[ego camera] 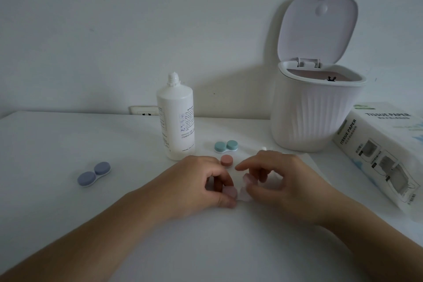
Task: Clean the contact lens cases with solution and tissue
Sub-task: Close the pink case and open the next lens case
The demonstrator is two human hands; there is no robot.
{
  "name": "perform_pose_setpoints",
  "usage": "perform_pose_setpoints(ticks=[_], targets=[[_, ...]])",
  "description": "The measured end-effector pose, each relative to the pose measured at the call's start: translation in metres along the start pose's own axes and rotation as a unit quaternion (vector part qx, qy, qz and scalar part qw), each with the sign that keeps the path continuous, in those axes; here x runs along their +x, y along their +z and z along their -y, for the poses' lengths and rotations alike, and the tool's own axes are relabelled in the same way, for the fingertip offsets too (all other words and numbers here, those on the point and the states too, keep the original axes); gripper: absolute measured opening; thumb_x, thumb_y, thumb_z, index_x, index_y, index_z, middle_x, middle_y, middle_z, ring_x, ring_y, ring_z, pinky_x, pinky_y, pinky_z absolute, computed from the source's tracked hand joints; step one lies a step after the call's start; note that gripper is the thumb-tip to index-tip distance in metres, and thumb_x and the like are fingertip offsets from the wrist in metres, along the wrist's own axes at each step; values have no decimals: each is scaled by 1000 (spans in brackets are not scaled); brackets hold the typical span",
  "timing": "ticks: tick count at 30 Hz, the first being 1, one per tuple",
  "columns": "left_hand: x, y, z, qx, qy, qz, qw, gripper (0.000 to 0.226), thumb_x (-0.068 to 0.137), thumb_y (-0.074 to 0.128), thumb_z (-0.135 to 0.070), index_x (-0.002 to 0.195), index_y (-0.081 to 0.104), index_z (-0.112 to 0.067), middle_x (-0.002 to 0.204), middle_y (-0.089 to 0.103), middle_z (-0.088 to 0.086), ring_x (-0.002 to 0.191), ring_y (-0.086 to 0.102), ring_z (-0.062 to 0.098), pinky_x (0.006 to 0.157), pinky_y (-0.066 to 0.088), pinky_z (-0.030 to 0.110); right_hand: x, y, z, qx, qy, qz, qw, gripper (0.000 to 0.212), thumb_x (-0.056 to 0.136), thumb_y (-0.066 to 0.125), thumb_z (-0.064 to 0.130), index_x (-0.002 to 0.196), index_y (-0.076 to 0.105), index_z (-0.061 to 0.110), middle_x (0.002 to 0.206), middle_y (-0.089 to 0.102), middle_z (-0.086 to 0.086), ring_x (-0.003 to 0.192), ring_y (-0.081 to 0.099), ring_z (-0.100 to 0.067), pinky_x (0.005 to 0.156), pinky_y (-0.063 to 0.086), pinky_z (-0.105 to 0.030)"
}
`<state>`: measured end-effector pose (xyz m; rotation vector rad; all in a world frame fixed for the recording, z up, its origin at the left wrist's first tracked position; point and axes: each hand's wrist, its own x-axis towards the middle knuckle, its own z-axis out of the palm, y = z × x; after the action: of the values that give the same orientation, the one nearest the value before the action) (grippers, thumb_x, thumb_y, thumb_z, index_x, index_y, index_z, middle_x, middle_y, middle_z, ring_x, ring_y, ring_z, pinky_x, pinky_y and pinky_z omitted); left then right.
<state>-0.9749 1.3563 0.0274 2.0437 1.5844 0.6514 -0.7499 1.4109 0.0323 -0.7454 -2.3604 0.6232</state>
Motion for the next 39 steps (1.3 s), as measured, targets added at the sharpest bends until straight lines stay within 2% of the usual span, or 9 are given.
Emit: perform_pose_setpoints(ticks=[2,5,9,13,19,25,29,33,39], targets=[[0,0,0,-3,1,0,1000,21,72,86,-46,87,74,-37,88,61,-20,71,54,-6,62,39,15,0,-3,-2,25,19,-24,999,32,84,75,19,100,73,47,85,67,12,83,64,-14,75,51,-23],[0,0,0,-9,10,-3,1000,20,72,87,-43,85,74,-34,85,61,-18,65,52,-8,60,37,12,3,-5,-8,20,69,-57,996,16,78,77,28,91,75,36,84,71,17,83,67,-7,76,53,-27],[-2,0,1,-14,10,-6,1000,21,72,87,-43,86,74,-35,83,59,-21,65,51,-6,60,36,12,6,-3,-16,-27,110,-66,991,11,74,81,33,80,71,35,80,71,26,78,65,7,68,46,-10],[-2,0,1,-14,17,-9,1000,21,73,87,-42,86,74,-34,83,61,-19,66,51,-10,61,37,11,4,0,-20,-92,120,-27,988,12,80,77,39,90,72,43,87,71,29,84,63,12,72,43,-5],[-2,2,1,-14,18,-9,1000,21,73,88,-40,86,75,-31,82,60,-21,73,50,-24,62,37,7,3,-3,-20,-160,101,13,982,29,86,67,54,116,66,52,109,71,21,101,65,0,91,52,-27],[-1,2,2,-10,17,-11,1000,22,72,87,-44,87,74,-33,84,60,-18,65,51,-14,59,37,9,3,-5,-12,-150,7,-16,989,15,89,69,44,100,75,35,90,65,19,86,57,-4,78,49,-27],[-1,2,3,-1,22,-6,1000,22,73,85,-46,88,75,-35,85,60,-18,68,51,-18,59,37,9,1,-9,-7,-111,2,67,992,38,74,64,66,99,72,39,78,57,18,81,55,-7,70,45,-21],[-1,2,3,0,31,-13,999,21,73,86,-43,87,75,-33,83,61,-17,69,50,-22,60,37,9,2,-6,-9,-138,-2,112,984,43,70,63,70,101,70,41,77,55,17,81,53,-4,69,42,-18],[-2,1,1,1,39,-7,999,20,75,85,-41,90,75,-33,85,59,-24,75,46,-30,61,36,5,3,-1,-13,-119,22,89,989,38,69,63,65,99,67,43,86,59,18,81,55,-1,63,39,-12]])
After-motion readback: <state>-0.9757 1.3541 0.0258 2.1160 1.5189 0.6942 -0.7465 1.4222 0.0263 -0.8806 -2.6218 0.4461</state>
